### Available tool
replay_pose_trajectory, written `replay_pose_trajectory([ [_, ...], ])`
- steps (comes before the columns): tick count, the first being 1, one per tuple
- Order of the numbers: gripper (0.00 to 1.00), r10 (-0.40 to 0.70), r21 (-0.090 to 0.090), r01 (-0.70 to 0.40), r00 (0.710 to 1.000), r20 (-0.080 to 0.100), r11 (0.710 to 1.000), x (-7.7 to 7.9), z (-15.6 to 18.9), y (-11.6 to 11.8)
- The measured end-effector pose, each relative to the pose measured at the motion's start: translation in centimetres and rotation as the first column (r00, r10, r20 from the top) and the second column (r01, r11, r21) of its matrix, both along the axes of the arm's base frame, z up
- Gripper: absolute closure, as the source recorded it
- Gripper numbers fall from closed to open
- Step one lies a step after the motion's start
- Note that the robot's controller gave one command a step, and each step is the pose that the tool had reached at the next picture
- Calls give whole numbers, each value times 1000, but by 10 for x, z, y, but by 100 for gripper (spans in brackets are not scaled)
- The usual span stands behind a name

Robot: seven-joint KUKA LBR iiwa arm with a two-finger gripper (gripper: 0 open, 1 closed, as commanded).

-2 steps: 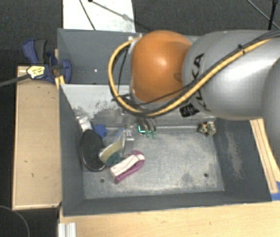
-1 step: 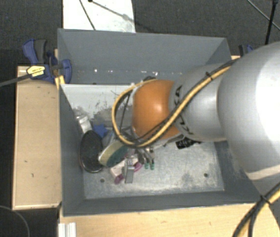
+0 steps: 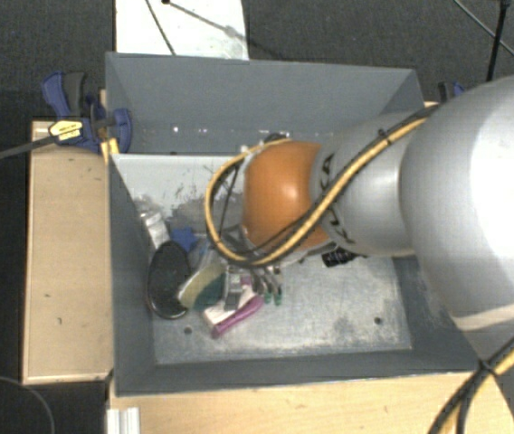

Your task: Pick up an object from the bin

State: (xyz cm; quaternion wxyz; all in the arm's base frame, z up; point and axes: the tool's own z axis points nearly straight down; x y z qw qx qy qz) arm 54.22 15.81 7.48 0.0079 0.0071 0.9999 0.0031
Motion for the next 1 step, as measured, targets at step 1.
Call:
replay_pose_trajectory([
  [1,100,41,-3,-41,999,-7,999,-46,136,16],
])
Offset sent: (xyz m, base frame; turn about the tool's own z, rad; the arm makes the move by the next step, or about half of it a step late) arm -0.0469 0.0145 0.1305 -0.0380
